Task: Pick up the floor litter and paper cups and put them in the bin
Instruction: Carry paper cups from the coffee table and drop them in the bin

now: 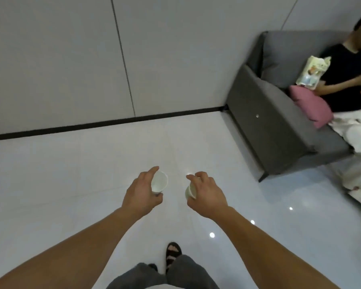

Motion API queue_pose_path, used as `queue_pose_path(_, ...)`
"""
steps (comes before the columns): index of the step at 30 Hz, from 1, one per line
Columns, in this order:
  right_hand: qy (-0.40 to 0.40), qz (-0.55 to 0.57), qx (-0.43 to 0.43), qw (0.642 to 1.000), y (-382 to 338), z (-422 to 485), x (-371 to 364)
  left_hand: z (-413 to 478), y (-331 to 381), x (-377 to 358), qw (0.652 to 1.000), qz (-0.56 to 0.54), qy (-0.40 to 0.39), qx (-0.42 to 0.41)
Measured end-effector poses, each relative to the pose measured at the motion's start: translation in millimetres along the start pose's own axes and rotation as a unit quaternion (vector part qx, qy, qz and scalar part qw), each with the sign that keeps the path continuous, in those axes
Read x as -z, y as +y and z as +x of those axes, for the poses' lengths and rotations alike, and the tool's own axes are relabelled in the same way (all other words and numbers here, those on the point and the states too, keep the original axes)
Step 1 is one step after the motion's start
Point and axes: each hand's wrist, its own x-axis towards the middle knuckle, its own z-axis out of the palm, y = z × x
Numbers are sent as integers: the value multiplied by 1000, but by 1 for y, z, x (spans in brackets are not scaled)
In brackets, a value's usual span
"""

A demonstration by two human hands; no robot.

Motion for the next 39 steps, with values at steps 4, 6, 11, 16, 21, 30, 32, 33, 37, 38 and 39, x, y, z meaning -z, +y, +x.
queue_pose_path(4, -32, -25, 108, 993, -60, 66, 2, -1, -42, 52, 992, -29, 82, 89)
queue_pose_path(6, -50, -40, 162, 985, -99, 91, -1, -12, -69, 74, 981, -41, 124, 142)
queue_pose_path(11, -86, -78, 270, 956, -205, 132, -17, -47, -138, 117, 947, -72, 204, 239)
queue_pose_path(16, -101, -121, 355, 922, -321, 163, -46, -65, -217, 178, 911, -97, 277, 289)
queue_pose_path(21, -117, -141, 406, 895, -447, 178, -82, -91, -304, 261, 885, -95, 320, 326)
queue_pose_path(30, -131, -159, 471, 858, -632, 207, -136, -121, -437, 379, 853, -83, 360, 370)
queue_pose_path(32, -139, -163, 482, 849, -671, 224, -150, -117, -465, 400, 844, -85, 363, 385)
queue_pose_path(33, -144, -166, 488, 845, -691, 233, -158, -114, -480, 411, 841, -86, 364, 392)
queue_pose_path(37, -149, -158, 522, 825, -781, 277, -188, -99, -541, 464, 822, -75, 387, 411)
queue_pose_path(38, -152, -155, 528, 821, -805, 287, -194, -96, -555, 478, 815, -74, 391, 420)
queue_pose_path(39, -158, -153, 533, 817, -828, 297, -200, -93, -569, 493, 809, -74, 393, 431)
